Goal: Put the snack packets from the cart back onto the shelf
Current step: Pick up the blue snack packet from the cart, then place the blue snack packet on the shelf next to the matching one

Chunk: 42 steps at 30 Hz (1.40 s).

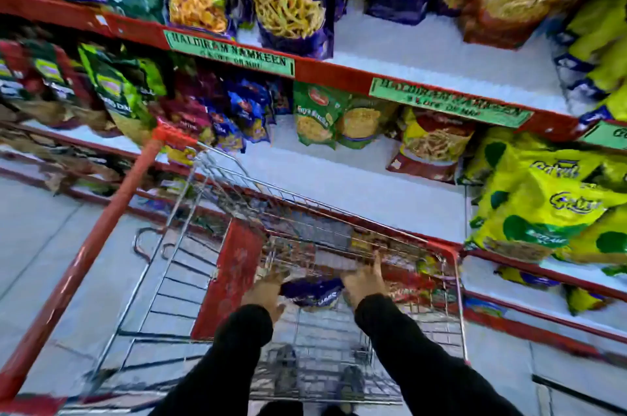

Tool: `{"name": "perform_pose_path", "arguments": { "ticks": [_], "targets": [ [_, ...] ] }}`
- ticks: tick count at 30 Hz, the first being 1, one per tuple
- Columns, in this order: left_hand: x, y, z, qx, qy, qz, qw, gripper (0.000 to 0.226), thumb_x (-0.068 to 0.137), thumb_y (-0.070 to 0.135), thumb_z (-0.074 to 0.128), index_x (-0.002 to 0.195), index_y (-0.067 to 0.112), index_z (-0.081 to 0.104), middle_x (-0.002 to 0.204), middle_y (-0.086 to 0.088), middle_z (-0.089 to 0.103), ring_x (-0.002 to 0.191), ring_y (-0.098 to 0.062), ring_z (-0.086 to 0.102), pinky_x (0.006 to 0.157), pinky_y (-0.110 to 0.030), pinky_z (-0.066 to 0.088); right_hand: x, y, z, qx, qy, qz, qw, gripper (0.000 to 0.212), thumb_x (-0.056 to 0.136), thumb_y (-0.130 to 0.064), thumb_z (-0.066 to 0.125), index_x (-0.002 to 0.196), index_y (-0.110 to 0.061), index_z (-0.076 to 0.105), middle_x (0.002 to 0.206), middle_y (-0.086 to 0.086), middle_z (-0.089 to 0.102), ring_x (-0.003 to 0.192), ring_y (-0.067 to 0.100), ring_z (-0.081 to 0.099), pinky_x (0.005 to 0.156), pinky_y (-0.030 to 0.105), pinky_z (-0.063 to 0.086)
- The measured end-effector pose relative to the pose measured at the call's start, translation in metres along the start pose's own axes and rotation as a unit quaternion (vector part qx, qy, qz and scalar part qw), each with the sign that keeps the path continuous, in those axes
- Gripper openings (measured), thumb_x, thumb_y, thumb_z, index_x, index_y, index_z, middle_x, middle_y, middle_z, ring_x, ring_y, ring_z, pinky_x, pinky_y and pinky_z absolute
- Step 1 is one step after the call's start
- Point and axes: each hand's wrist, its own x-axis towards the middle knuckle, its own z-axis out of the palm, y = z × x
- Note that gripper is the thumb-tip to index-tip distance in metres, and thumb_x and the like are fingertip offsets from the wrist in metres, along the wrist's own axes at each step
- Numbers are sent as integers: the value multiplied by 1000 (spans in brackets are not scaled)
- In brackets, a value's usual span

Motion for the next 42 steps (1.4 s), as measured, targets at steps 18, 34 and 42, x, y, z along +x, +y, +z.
{"name": "perform_pose_path", "arguments": {
  "ticks": [18, 34, 42],
  "targets": [
    [-22, -7, -75, -440, 188, -21, 878, 38, 68, -8, 76, 66, 29, 67, 62, 13, 70, 66, -13, 64, 64, -11, 53, 6, 19, -67, 297, 5, -159, 942, 11, 76, -32, 66, 86, -33, 71, 97, -12, 72, 108, 10, 60, 117, 45, 21],
    [-62, 104, -317, -519, 251, 273, 770, 14, 86, -2, 60, 76, 7, 62, 70, -1, 72, 68, -11, 66, 59, -21, 53, -8, 29, -293, 582, 239, -232, 742, 8, 79, -17, 71, 80, -24, 73, 71, -11, 73, 72, 14, 65, 66, 31, 54],
    [-67, 196, -419, -529, 279, 323, 734, 19, 87, 29, 65, 69, 24, 60, 84, -4, 69, 77, -20, 64, 59, -28, 48, 9, 40, -407, 657, 348, -197, 640, 12, 84, -16, 67, 72, -16, 64, 46, -14, 60, 46, 6, 49, 42, 22, 40]
  ]
}}
